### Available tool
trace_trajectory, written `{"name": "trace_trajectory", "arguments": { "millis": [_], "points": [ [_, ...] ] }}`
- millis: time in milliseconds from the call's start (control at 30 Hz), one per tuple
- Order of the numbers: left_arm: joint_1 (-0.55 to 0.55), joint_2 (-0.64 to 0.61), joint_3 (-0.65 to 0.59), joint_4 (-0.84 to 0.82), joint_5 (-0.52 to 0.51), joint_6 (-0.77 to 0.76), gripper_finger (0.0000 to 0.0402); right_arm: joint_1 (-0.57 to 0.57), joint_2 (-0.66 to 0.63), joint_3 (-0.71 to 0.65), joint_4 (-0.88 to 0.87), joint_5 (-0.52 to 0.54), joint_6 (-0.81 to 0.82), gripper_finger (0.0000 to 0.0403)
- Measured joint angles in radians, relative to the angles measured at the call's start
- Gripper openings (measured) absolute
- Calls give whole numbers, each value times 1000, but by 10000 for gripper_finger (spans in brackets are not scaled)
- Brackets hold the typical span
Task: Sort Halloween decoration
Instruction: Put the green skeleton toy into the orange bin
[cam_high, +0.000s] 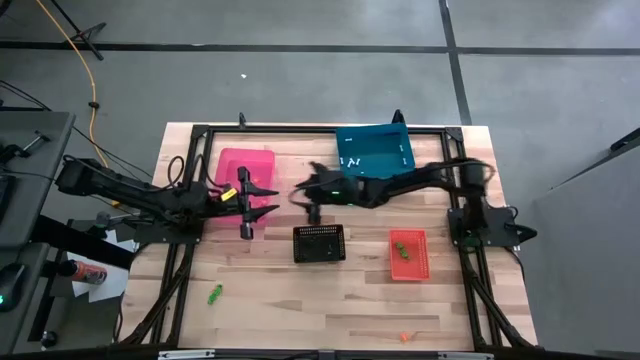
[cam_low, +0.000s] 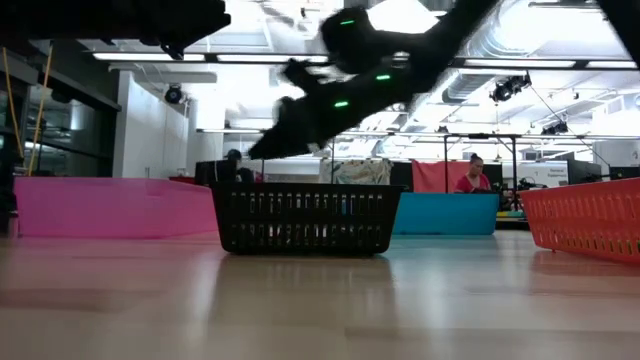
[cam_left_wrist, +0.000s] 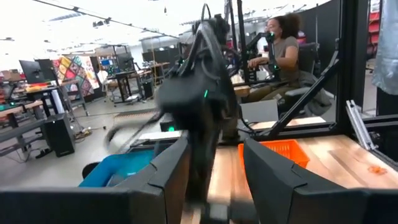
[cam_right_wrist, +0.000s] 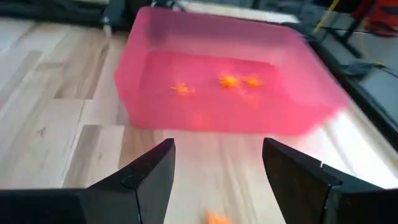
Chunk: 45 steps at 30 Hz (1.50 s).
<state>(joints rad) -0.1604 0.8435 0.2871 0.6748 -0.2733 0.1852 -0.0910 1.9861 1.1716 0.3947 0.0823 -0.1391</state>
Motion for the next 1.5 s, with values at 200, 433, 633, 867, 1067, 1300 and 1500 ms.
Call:
{"name": "trace_trajectory", "arguments": {
  "millis": [200, 433, 633, 867, 1067, 1300, 1500],
  "points": [
    [6, 0, 0, -4, -3, 0, 140, 29, -229, -386, 397, 80, 76, 236],
    [33, 10, 0, 11, -1, 0, 140, 52, -309, -590, 776, 83, 97, 236],
    [52, 53, 0, 5, 2, -16, 140, 55, -307, -590, 768, 28, 124, 236],
    [56, 122, 0, 11, 5, -34, 140, 52, -310, -589, 814, 20, 107, 236],
    [56, 144, 0, 44, 5, -52, 140, 52, -311, -589, 820, 20, 105, 236],
    [56, 143, 0, 73, 5, -52, 140, 52, -310, -589, 819, 19, 113, 236],
    [60, 143, 0, 79, 43, -52, 140, 52, -310, -589, 819, 19, 113, 236]
  ]
}}
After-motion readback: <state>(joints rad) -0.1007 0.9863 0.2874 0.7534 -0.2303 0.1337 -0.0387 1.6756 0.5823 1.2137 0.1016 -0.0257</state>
